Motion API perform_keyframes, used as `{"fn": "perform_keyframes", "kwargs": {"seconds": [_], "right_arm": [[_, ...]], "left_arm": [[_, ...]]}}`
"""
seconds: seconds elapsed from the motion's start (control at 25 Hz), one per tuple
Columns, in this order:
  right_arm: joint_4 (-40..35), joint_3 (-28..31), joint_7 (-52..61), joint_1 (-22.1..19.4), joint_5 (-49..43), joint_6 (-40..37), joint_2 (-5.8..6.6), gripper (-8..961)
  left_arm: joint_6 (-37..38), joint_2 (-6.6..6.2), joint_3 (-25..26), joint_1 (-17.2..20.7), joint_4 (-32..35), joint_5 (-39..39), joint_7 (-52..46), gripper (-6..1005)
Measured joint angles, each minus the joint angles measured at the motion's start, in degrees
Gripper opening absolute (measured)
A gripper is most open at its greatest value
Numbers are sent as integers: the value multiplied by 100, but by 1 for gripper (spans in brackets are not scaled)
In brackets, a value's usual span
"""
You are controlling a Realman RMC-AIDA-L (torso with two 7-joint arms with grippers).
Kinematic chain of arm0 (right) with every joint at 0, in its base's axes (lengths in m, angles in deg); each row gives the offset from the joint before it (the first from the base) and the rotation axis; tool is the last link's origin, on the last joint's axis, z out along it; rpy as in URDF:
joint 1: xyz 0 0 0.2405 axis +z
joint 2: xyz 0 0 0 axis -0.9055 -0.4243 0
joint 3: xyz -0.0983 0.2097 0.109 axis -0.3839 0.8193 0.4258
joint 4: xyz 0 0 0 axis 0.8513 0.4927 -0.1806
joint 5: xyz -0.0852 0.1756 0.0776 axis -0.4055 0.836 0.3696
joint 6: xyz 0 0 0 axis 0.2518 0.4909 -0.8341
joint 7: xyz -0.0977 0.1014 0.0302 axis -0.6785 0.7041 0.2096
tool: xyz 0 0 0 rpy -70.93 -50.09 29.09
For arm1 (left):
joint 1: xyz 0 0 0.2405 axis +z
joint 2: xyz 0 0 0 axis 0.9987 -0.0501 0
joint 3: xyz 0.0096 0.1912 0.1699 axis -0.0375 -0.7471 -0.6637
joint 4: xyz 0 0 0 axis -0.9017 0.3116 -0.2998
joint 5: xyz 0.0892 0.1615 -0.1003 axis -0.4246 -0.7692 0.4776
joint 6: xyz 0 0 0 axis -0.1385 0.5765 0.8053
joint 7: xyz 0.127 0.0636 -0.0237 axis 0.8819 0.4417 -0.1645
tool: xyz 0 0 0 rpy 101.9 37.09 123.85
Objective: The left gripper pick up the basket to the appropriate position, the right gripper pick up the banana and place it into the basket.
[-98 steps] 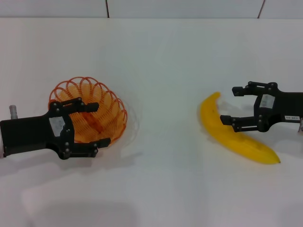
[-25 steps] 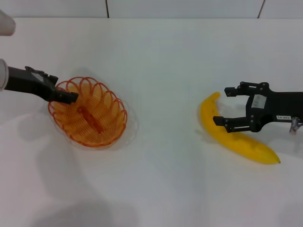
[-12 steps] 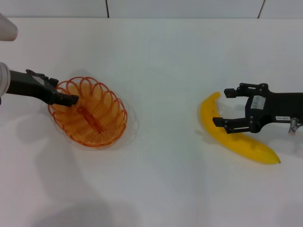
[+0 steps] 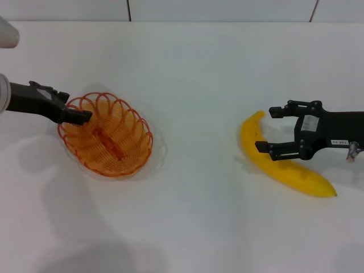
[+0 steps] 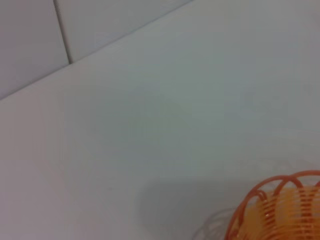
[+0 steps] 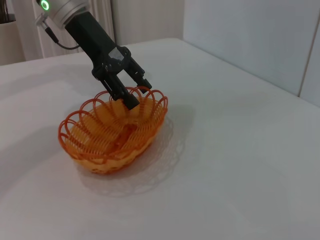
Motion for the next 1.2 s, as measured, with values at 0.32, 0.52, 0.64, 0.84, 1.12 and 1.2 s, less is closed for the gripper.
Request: {"fn": "perform_keyframes", "kwargs": {"seconds": [0.32,0.52,0.64,0.84,1.12,1.2], "right_arm": [[0,0,11,8,2,-1,0,893],[0,-19,13,8,5,-7,0,893],[0,-40,19,8,6,-9,0,894],[0,-44,20,10,6,-9,0,893],[1,-44,20,18,5,-9,0,894],[23,-44,20,26,5,-7,0,894]], "left_arm": [[-87,0,-11,14,-7,3,20,728],[-86,0,-14,23,-11,3,25,496],[-86,0,-14,25,-14,2,29,352],[-86,0,-14,26,-24,-6,29,358],[-140,7,-13,15,-132,-7,69,359],[-184,8,-13,2,-202,-7,103,359]]}}
